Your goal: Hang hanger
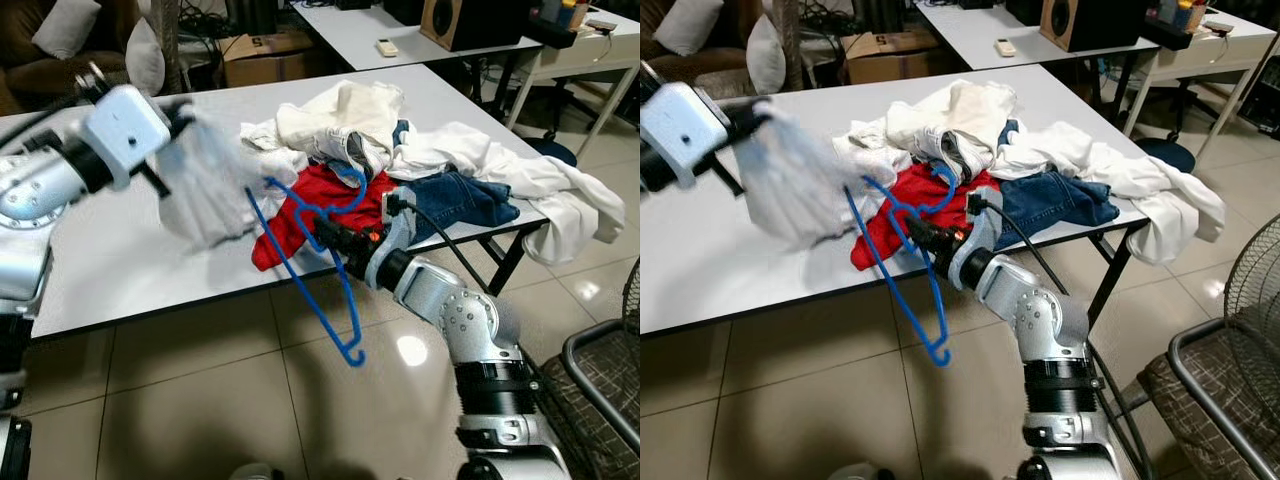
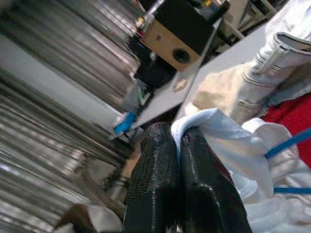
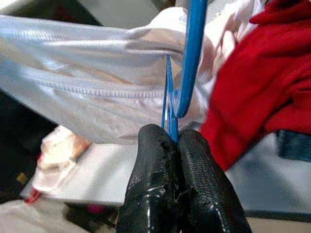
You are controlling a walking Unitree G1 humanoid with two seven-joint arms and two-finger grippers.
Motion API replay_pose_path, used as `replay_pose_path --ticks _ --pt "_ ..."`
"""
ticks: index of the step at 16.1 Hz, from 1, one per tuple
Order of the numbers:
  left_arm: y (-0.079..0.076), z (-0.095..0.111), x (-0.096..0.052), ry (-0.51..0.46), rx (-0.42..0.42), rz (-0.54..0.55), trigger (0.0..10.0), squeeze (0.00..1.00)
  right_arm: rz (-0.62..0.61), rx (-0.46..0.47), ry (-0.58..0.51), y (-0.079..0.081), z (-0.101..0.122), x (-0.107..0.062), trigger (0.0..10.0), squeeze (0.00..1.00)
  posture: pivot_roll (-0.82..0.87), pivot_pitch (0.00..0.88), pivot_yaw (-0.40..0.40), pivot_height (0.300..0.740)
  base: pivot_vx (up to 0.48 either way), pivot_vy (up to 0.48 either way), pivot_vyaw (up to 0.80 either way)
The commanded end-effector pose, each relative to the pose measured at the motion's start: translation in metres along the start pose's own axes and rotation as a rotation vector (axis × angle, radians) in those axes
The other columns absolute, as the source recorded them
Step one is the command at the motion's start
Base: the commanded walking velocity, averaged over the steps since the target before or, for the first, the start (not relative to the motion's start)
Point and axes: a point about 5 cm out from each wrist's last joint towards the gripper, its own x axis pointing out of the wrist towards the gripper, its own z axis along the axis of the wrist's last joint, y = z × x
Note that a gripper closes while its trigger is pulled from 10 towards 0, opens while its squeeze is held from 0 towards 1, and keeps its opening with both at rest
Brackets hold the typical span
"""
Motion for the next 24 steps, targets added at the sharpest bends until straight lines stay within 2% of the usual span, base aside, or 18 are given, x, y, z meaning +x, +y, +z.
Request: replay_pose_path --ticks 1,3,4,6,7,8,9,10,12,14,15,17,18,20,22,23,24 --pt "0.006 0.0 -0.001 0.009 0.041 0.033 0.0 0.0 0.055 0.053 -0.061 0.009 0.013 0.001 10.0 0.0 -0.01 0.0 0.035 0.74 0.0 0.0 0.0" --pt "0.015 0.0 -0.005 0.025 0.105 0.068 0.0 0.0 0.096 0.139 -0.104 0.013 0.021 0.001 10.0 0.0 0.0 0.0 0.03 0.74 0.0 0.0 0.0" --pt "0.022 0.0 -0.007 0.028 0.132 0.089 0.0 0.0 0.082 0.14 -0.117 0.01 0.025 0.001 10.0 0.0 0.0 0.0 0.028 0.74 0.0 0.0 0.0" --pt "0.033 0.001 -0.009 0.028 0.169 0.109 0.0 0.0 0.111 0.108 -0.155 0.015 0.038 0.004 10.0 0.0 0.01 0.0 0.027 0.74 0.0 0.0 0.0" --pt "0.043 0.005 -0.009 -0.002 0.196 0.142 0.0 0.0 0.169 0.095 -0.261 0.026 0.062 0.004 10.0 0.0 0.01 0.0 0.029 0.74 0.0 0.0 0.0" --pt "0.049 0.009 -0.007 -0.026 0.193 0.158 0.0 0.0 0.167 0.086 -0.268 0.028 0.069 0.004 10.0 0.0 0.0 0.0 0.037 0.74 0.0 0.0 0.0" --pt "0.047 0.008 -0.006 -0.024 0.18 0.151 0.0 0.0 0.142 0.078 -0.236 0.025 0.064 0.004 10.0 0.0 0.0 0.0 0.037 0.74 0.0 0.0 0.0" --pt "0.037 0.004 -0.004 -0.021 0.126 0.099 0.0 0.0 0.053 0.036 -0.133 0.014 0.046 0.006 10.0 0.0 0.0 0.0 0.039 0.74 0.0 0.0 0.0" --pt "0.005 -0.007 -0.001 -0.008 0.017 -0.035 0.0 0.0 -0.028 0.039 -0.068 -0.001 0.025 0.006 10.0 0.0 0.0 0.0 0.043 0.74 0.0 0.0 0.0" --pt "-0.022 -0.014 -0.002 0.008 -0.071 -0.158 0.0 0.0 -0.053 0.088 -0.073 -0.005 0.018 0.008 10.0 0.0 0.0 0.0 0.047 0.74 0.0 0.0 0.0" --pt "-0.037 -0.017 -0.005 0.031 -0.103 -0.264 0.0 0.0 -0.062 0.159 -0.099 -0.008 0.019 0.013 10.0 0.0 0.0 0.002 0.046 0.74 0.0 0.0 0.0" --pt "-0.046 -0.017 -0.009 0.036 -0.132 -0.356 0.0 0.0 -0.075 0.226 -0.109 -0.012 0.018 0.02 10.0 0.0 0.0 0.004 0.046 0.74 0.0 0.0 0.0" --pt "-0.049 -0.01 -0.009 0.012 -0.149 -0.379 0.0 0.0 -0.087 0.293 -0.072 -0.014 0.011 0.029 10.0 0.0 0.01 0.01 0.04 0.74 0.0 0.0 0.0" --pt "-0.055 -0.001 -0.009 -0.004 -0.19 -0.424 0.0 0.0 -0.075 0.321 -0.056 -0.009 0.007 0.039 10.0 0.0 0.02 0.013 0.038 0.74 0.0 0.0 0.0" --pt "-0.065 -0.001 -0.016 0.017 -0.236 -0.525 0.0 0.0 -0.057 0.347 -0.096 -0.005 0.014 0.043 10.0 0.0 0.03 0.013 0.036 0.74 0.0 0.0 0.0" --pt "-0.08 -0.002 -0.024 0.038 -0.308 -0.629 0.0 0.0 -0.037 0.38 -0.184 0.0 0.031 0.049 10.0 0.0 0.02 0.014 0.036 0.74 0.0 0.0 0.0" --pt "-0.084 -0.002 -0.027 0.046 -0.333 -0.658 0.0 0.0 -0.03 0.395 -0.213 0.002 0.037 0.051 10.0 0.0 0.02 0.014 0.036 0.74 0.0 0.0 0.0"
